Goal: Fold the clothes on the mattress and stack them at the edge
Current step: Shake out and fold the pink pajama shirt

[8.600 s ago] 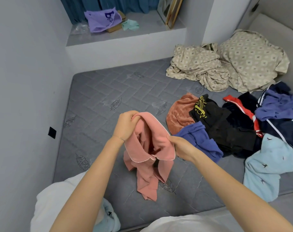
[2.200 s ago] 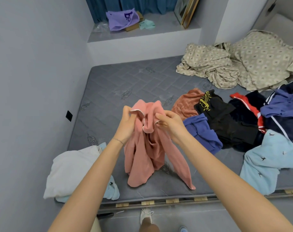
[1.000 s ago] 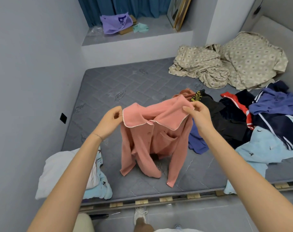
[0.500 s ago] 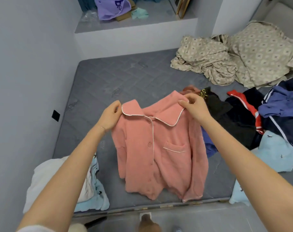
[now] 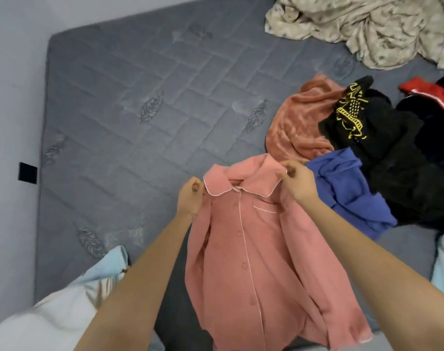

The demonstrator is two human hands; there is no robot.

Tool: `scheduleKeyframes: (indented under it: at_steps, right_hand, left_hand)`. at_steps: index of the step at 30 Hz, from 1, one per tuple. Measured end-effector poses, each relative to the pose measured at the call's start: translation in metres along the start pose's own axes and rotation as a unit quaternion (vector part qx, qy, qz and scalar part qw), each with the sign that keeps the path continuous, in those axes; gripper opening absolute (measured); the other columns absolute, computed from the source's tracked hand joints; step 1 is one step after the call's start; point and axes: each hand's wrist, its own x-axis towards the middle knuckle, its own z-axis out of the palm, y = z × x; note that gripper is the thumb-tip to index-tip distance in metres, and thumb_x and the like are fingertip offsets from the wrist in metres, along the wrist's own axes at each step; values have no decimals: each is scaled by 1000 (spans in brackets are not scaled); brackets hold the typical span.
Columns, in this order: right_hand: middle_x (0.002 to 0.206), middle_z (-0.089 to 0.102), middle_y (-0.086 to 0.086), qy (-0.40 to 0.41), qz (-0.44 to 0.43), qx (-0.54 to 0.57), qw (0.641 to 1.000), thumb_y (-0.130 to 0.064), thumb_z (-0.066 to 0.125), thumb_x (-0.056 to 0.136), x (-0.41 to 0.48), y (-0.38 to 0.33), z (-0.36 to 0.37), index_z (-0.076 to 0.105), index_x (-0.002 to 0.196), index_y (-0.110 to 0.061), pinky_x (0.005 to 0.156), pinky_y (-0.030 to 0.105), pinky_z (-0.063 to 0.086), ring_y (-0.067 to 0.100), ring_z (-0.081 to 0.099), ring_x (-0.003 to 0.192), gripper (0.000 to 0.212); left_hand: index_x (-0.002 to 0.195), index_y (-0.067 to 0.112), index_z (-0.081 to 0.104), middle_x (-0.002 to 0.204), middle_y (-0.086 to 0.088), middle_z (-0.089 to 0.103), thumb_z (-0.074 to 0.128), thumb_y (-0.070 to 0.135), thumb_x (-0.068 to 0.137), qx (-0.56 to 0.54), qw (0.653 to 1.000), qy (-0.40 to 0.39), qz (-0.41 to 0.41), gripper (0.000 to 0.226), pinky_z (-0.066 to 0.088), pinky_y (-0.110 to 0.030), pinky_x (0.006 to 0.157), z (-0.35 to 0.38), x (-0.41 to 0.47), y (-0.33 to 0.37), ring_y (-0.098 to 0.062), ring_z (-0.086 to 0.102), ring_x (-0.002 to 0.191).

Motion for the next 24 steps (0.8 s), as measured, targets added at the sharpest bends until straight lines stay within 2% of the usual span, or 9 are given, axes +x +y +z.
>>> scheduleKeyframes:
  at_steps: [2,4,7,9,11,13,16,20,24]
  right_hand:
    - [103,71,9,-2,18,-2,1000,-8,63,87,13,14,11,69,109,-10,86,29,46,22,64,95,22]
    - [112,68,7,8,13,-2,1000,-8,63,87,20,26,19,65,116,-7,88,22,43,19,61,104,29]
    - [107,64,-5,29,-2,19,999,-6,61,85,16,42,29,65,115,-7,87,10,40,9,57,100,30]
    - [111,66,-2,8,-7,9,1000,-6,61,84,10,57,37,65,115,-8,94,25,45,14,59,104,31]
    - [119,65,8,-9,-15,-29,999,-6,65,83,11,72,45,62,121,-4,99,35,43,24,57,112,38]
    - [124,62,10,-10,-5,-31,999,-8,68,83,19,81,54,59,125,-4,101,35,41,26,55,115,43]
    - [126,59,10,-9,35,-1,999,-17,70,84,36,86,70,55,128,-6,101,36,42,23,55,114,48]
    - [115,61,11,-4,63,-18,998,-26,70,83,60,97,86,56,119,-4,88,35,45,26,57,105,45]
    - [97,58,2,18,73,-35,997,-47,73,79,71,100,93,59,103,-8,70,24,35,18,54,83,48]
  left_hand:
    - [78,8,51,75,-8,53,55,14,95,-10,1000,7,10,18,34,-32,68,15,13,-17,-18,45,72]
    - [86,7,56,82,-6,57,52,9,96,-14,999,12,37,11,38,-31,72,27,22,-37,-19,51,78]
    - [115,2,58,111,-8,60,42,8,99,10,1000,26,11,23,39,-30,90,43,26,-70,-24,54,104]
    - [125,2,55,121,-9,58,37,11,102,4,999,30,-44,31,34,-24,89,50,25,-88,-22,52,110]
    - [116,3,60,116,-11,60,35,12,102,-26,996,38,-77,30,36,-24,86,56,28,-98,-19,52,102]
    - [99,7,64,101,-11,61,37,11,101,-80,989,56,-109,27,42,-29,82,57,35,-101,-17,52,91]
    - [76,11,59,78,-6,55,40,17,101,-156,971,40,-175,32,40,-28,71,59,52,-100,-15,47,75]
    - [93,17,63,85,1,61,45,35,100,-186,943,-34,-272,26,41,-29,80,69,71,-95,-13,55,80]
    - [99,16,66,94,1,64,44,47,97,-201,941,-54,-266,38,41,-31,82,77,84,-87,-15,57,87]
